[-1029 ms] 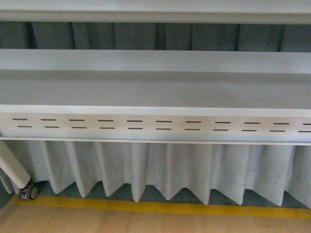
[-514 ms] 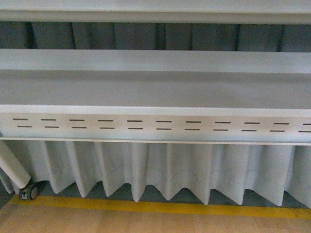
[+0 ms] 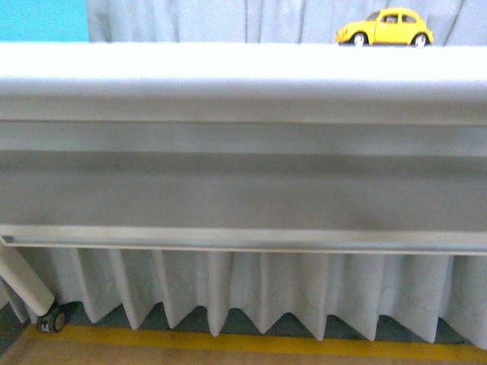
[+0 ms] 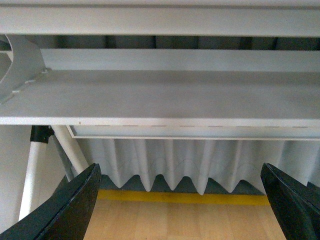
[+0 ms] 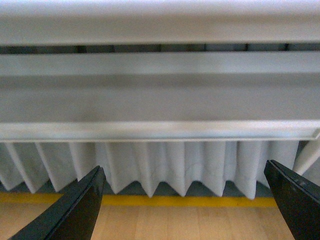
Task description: Wind up and store yellow beetle toy
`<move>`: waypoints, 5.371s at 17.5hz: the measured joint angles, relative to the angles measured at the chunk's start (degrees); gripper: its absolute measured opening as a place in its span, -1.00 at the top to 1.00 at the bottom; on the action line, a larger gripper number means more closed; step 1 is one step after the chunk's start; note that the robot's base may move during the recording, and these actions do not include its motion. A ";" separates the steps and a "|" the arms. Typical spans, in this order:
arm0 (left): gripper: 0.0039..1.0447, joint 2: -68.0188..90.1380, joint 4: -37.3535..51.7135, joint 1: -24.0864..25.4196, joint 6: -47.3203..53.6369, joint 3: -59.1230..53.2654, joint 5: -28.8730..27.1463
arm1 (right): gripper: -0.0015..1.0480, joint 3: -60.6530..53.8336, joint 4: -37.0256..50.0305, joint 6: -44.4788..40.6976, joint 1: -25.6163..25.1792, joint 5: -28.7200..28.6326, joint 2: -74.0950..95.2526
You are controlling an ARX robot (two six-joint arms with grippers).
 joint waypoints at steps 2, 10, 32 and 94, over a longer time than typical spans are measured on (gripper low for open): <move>-0.88 0.00 0.04 0.00 0.02 0.00 -0.02 | -0.87 0.00 0.09 0.02 0.00 -0.07 0.04; -0.88 0.00 0.09 0.00 0.02 0.00 -0.02 | -0.87 0.00 0.07 0.02 0.00 -0.09 0.07; -0.88 0.00 0.13 0.00 0.00 0.00 -0.02 | -0.87 0.00 0.11 0.11 0.00 -0.07 0.07; -0.88 0.00 0.11 0.00 0.00 0.00 -0.02 | -0.87 0.33 35.15 3.39 -8.72 8.72 21.75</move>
